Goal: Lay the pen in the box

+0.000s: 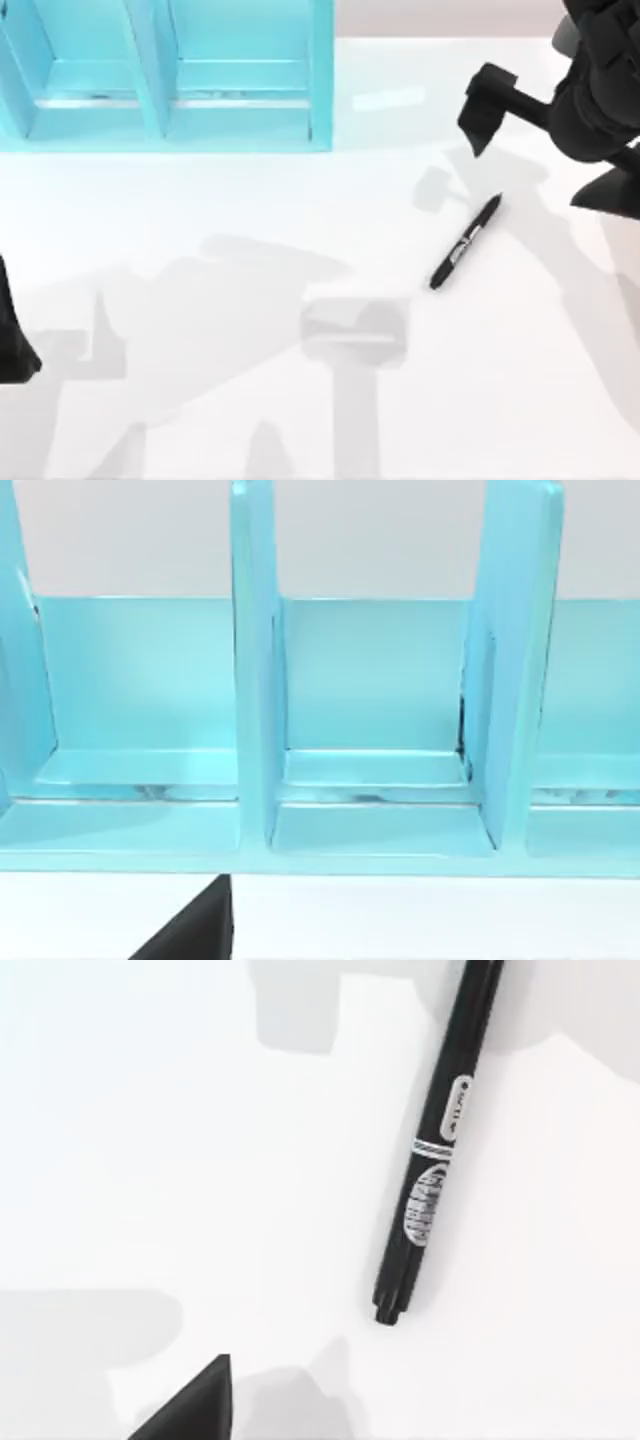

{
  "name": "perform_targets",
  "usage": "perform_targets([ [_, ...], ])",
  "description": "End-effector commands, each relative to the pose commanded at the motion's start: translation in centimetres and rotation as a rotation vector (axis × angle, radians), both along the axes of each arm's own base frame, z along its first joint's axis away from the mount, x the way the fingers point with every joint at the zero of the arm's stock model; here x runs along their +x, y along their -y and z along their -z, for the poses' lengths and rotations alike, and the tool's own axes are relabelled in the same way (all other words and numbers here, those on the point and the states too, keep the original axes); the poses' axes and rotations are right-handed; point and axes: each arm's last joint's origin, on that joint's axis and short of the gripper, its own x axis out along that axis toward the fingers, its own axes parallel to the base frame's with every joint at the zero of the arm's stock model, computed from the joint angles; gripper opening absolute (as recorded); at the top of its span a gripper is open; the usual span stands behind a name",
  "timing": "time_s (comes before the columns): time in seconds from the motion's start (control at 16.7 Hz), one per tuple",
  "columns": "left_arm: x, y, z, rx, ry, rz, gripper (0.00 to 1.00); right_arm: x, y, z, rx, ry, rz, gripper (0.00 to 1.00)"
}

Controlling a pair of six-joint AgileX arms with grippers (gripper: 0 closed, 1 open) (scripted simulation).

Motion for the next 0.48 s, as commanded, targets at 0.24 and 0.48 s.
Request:
perform_targets([
  [0.24, 0.0, 0.0, 0.0, 0.0, 0.0, 0.0, 1.0, 5.4, -1.9, 3.7, -0.033, -0.2, 0.109, 1.0],
  [0.48, 0.0, 0.0, 0.0, 0.0, 0.0, 0.0, 1.0, 8.7, -2.1, 6.5, -0.045, -0.302, 0.187, 1.0],
])
